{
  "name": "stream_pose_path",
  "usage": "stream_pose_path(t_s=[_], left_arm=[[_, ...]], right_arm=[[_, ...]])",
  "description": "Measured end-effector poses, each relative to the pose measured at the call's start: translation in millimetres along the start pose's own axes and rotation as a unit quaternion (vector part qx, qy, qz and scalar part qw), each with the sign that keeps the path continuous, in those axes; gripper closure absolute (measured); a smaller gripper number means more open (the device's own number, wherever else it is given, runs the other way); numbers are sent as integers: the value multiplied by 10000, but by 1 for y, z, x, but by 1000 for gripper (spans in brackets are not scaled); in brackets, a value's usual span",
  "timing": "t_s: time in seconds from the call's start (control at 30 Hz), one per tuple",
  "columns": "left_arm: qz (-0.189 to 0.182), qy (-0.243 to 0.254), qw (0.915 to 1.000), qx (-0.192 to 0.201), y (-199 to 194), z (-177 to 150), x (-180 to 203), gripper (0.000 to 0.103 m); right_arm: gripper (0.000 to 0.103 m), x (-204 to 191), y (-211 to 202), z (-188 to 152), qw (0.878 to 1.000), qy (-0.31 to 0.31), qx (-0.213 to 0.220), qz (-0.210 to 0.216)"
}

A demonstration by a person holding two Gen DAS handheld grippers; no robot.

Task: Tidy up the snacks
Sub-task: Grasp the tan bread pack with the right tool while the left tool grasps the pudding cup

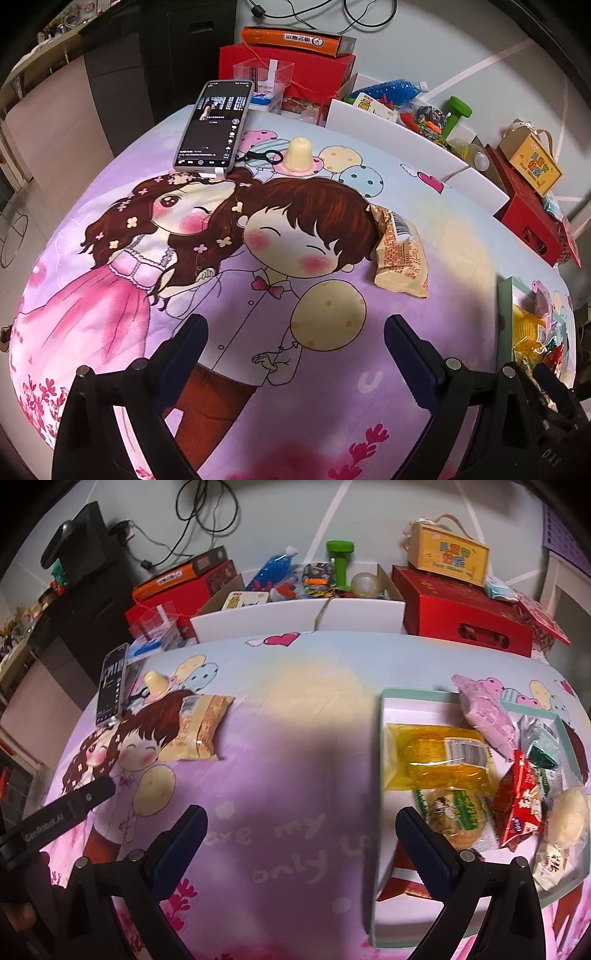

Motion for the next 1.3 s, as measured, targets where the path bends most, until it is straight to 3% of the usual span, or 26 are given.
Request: stream_pose_path(t_s=[0.63,1.3], left_arm=[[-23,104,9999,-26,23,24,-14,7],[-20,385,9988,-305,50,56,-29,7]], right_arm=[[0,-25,28,1,9997,-174,-159,81],[0,-70,72,55,9978,-192,-479,409]])
Point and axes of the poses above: each gripper's, at about its wrist camera, not at the fingertips, and y roughly the way its jaws point, x to its right, z to its top, the point moved 1 cm from there along y, roughly the way its jaws point, and after that the axes turned 13 degrees about y, right-handed, at the moved point
